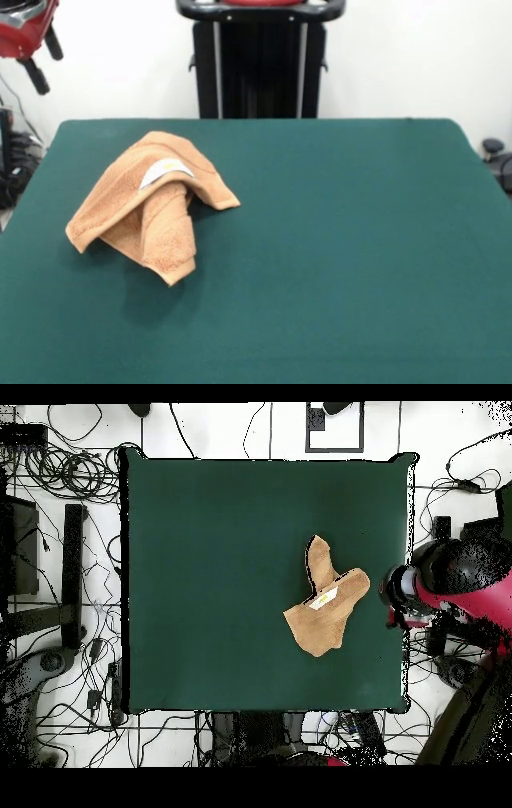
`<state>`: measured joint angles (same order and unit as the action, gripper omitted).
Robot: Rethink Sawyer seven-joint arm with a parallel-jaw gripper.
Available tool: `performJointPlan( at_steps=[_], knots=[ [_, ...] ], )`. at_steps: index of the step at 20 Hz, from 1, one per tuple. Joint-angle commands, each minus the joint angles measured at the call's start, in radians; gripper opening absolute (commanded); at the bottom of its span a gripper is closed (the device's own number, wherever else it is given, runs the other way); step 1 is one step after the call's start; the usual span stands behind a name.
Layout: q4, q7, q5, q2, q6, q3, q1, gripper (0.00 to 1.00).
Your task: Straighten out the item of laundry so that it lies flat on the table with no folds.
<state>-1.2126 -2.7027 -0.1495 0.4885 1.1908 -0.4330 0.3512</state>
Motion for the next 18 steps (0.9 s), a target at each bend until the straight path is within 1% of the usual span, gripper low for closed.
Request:
performJointPlan(
  at_steps=[1, 6, 11, 18],
  knots=[
    [-0.129, -0.11, -0.082, -0.107, -0.193, 0.171, -0.02, 1.0],
    [-0.137, -0.151, -0.121, -0.152, -0.308, 0.187, -0.035, 1.0],
    [-0.147, -0.145, -0.15, -0.174, -0.343, 0.193, -0.036, 1.0],
    [-0.164, -0.151, -0.192, -0.179, -0.368, 0.206, -0.043, 1.0]
  ],
)
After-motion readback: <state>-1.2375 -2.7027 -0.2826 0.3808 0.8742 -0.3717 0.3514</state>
